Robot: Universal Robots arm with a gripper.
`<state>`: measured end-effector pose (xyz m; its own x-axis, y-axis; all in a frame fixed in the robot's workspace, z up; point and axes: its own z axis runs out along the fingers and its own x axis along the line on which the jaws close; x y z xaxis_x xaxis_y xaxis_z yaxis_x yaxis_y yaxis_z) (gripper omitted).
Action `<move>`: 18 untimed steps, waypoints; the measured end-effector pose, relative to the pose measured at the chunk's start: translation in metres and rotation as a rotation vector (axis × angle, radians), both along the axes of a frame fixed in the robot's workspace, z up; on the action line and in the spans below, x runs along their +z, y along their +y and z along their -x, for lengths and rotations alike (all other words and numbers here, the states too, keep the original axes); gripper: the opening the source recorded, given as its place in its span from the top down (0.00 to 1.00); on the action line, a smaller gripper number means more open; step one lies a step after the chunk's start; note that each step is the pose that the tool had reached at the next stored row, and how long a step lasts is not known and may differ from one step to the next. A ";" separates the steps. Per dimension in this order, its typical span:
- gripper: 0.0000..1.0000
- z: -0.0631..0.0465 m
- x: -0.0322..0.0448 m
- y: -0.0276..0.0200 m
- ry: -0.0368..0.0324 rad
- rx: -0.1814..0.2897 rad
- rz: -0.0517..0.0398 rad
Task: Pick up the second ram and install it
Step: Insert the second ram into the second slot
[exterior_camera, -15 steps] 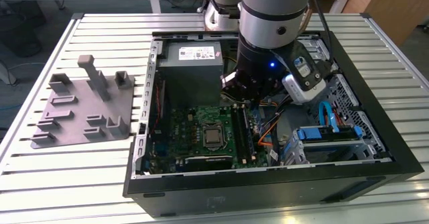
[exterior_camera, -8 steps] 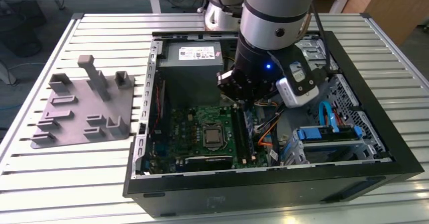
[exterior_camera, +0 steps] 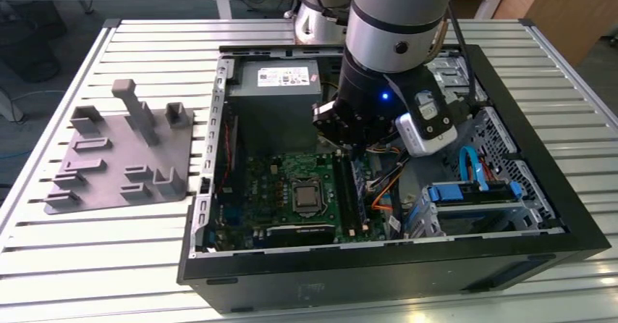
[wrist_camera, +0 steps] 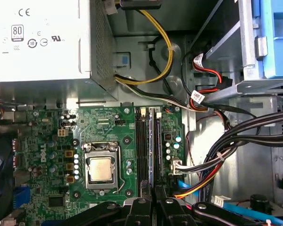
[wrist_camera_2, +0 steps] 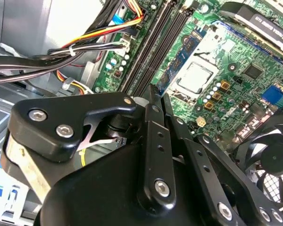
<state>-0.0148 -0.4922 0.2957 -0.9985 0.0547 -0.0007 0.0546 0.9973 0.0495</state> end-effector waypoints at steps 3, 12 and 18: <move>0.86 0.000 -0.0003 -0.0001 0.0001 0.000 0.0001; 0.86 0.000 -0.0065 -0.0006 0.0000 0.000 0.0001; 0.86 0.000 -0.0100 -0.0008 0.0000 0.000 0.0001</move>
